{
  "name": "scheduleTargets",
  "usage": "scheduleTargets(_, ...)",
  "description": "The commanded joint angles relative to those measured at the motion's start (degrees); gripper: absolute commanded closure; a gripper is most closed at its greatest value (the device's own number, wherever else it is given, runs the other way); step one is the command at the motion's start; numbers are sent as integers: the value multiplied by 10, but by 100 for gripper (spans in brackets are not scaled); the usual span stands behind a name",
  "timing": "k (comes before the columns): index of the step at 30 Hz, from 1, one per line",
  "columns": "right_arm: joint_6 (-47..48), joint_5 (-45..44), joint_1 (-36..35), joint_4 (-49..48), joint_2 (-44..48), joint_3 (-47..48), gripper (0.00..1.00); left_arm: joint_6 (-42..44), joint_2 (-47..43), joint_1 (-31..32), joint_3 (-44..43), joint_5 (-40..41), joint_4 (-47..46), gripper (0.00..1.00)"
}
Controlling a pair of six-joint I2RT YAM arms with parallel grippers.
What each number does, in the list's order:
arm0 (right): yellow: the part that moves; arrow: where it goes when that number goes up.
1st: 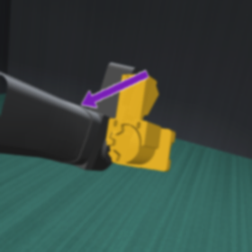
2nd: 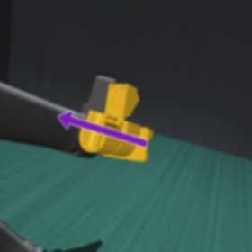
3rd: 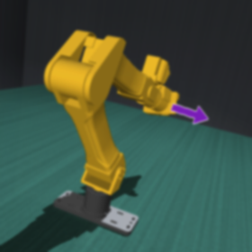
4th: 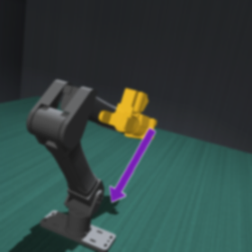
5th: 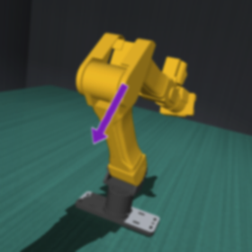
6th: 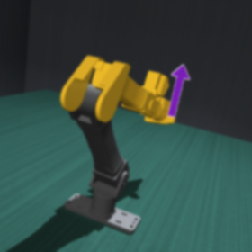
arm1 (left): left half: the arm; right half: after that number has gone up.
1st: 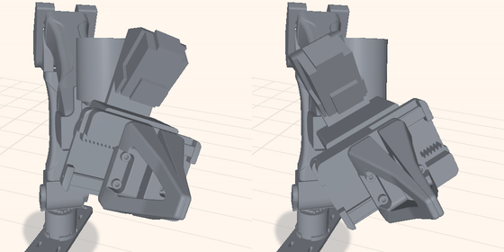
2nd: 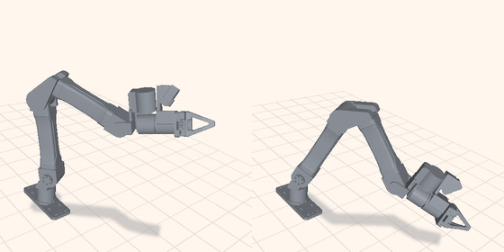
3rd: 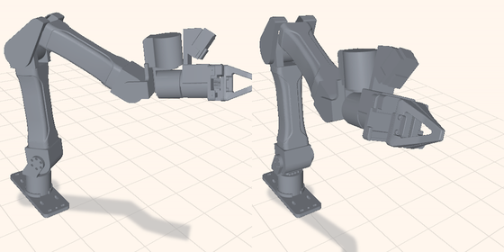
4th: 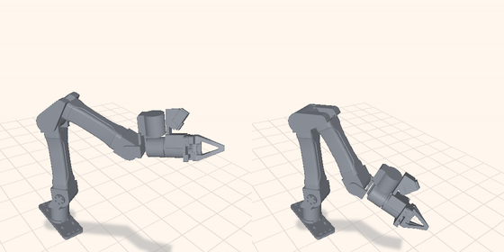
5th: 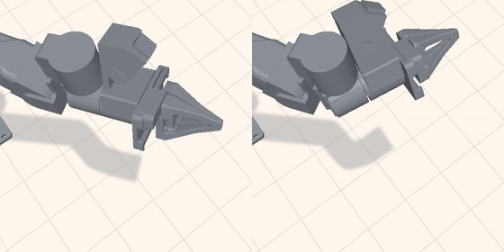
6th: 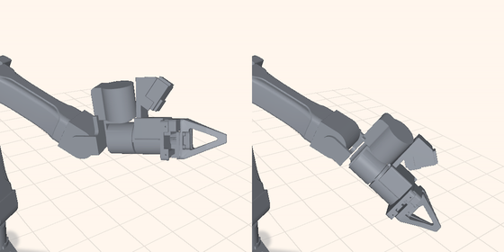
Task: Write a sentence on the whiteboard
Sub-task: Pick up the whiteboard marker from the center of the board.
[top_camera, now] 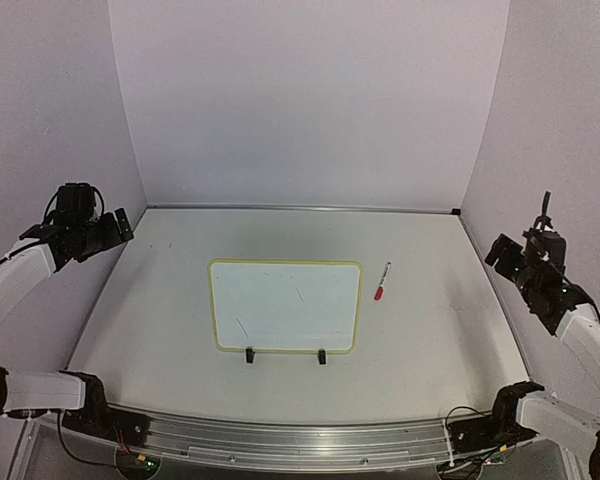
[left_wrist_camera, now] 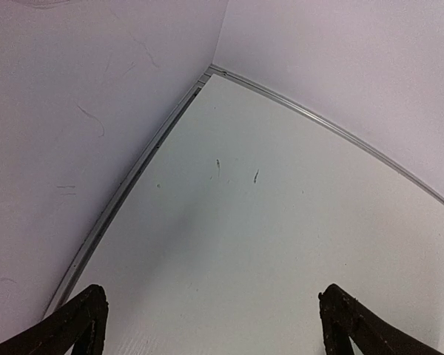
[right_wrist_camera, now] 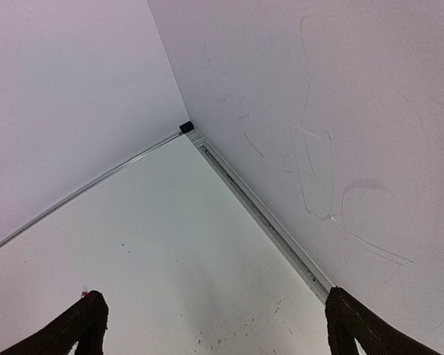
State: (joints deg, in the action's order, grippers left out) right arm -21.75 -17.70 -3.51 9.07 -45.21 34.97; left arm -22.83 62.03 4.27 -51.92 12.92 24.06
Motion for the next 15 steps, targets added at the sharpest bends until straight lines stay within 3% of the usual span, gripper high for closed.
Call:
scheduleTargets(1, -6, 44, 0, 56, -39, 57, 2, 18, 24, -1, -92, -27, 83, 0)
scheduleTargets(6, -5, 107, -1, 156, -125, 151, 5, 70, 57, -2, -178, -56, 170, 0)
scheduleTargets(10, -38, 166, -29, 193, -209, 205, 11, 127, 65, -2, -186, -60, 162, 1)
scheduleTargets(15, -85, 91, -145, 258, -355, 303, 20, 148, 52, -2, -139, -54, 116, 1)
